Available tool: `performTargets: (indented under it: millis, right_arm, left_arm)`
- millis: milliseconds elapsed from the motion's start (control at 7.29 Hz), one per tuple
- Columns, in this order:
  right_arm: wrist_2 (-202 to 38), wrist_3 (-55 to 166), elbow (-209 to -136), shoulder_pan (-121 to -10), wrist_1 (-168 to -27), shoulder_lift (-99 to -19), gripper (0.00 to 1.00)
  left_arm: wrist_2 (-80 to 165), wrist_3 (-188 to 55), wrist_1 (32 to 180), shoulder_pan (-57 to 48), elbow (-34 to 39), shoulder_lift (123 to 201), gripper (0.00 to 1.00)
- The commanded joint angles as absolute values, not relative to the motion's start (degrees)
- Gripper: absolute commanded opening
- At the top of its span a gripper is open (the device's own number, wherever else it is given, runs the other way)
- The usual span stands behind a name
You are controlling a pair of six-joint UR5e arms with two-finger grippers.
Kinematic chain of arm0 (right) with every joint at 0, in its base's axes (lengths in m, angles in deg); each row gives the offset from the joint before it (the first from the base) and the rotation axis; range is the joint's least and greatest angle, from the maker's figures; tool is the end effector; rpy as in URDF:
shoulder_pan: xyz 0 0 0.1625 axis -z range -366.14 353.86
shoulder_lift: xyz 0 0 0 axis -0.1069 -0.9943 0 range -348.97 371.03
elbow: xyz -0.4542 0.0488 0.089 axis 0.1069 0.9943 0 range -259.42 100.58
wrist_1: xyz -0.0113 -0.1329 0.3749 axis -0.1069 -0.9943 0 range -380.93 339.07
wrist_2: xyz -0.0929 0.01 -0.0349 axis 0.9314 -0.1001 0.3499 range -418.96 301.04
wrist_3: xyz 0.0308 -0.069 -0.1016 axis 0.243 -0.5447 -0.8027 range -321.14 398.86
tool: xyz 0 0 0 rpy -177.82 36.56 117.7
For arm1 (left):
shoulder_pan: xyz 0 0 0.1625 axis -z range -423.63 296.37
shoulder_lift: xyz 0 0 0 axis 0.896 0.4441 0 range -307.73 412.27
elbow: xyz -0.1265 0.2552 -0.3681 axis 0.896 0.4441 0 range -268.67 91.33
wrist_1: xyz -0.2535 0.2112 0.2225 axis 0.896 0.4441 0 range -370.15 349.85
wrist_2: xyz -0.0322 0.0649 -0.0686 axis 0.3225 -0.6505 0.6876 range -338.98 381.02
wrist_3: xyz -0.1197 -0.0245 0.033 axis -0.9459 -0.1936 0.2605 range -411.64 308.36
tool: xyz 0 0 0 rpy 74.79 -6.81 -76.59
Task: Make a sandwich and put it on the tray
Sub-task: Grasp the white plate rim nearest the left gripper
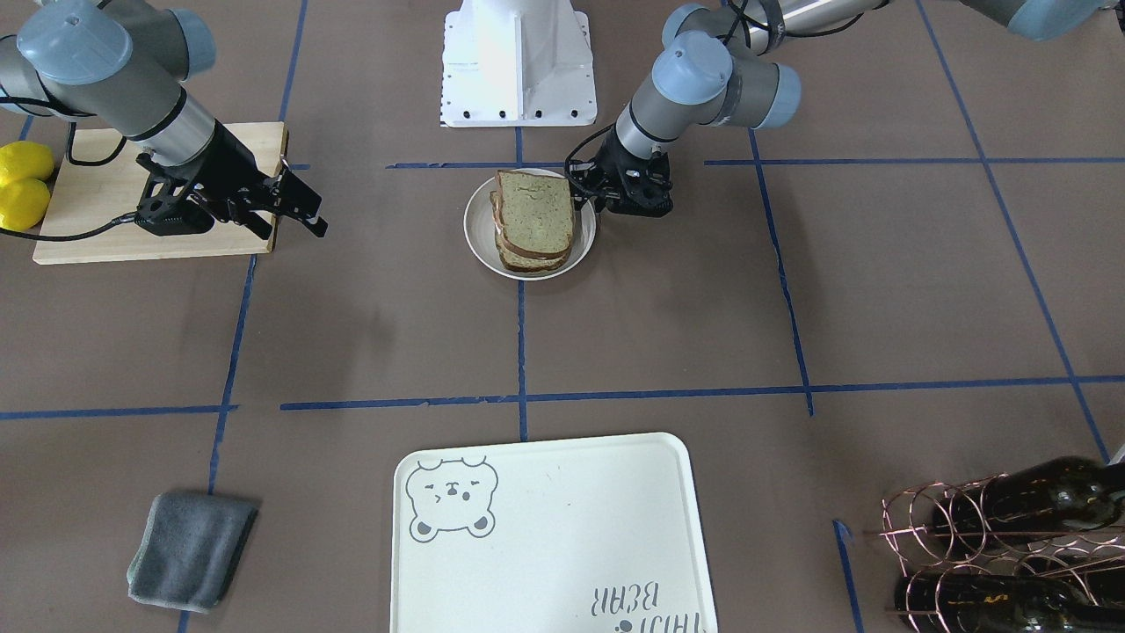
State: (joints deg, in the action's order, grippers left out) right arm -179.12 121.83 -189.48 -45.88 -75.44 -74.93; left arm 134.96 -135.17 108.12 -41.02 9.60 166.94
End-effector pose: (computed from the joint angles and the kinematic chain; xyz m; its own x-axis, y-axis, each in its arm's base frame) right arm -0.3552 -0.3860 0.4431 0.4131 0.2060 0.8871 -0.1704 0.9744 -0.1469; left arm 0.5762 -0.3289 0.3498 0.4443 -0.0736 -0.8929 -0.0271 0.9951 -0.0954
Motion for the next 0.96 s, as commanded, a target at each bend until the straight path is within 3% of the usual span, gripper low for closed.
performTargets:
  millis: [0, 137, 275, 824]
  right_arm:
    - [-179.11, 121.83, -189.72, -45.86, -75.42, -74.93, 1.00]
    - [-179.11, 121.83, -189.90, -45.86, -75.42, -74.93, 1.00]
    - [-179.11, 121.83, -189.90, -45.86, -75.42, -74.93, 1.00]
    - [-178.84, 121.83, -191.21, -45.86, -75.42, -75.98, 1.00]
  left_arm:
    - [134.75, -135.13, 108.15, -40.87, 9.15, 167.05, 0.36]
    - [134.67, -133.39, 108.06, -40.87, 9.24, 167.05, 0.09]
    - [134.67, -132.59, 108.15, -40.69, 9.41, 167.14, 0.00]
    - [135.01, -133.46, 111.22, -39.20, 11.16, 167.23, 0.00]
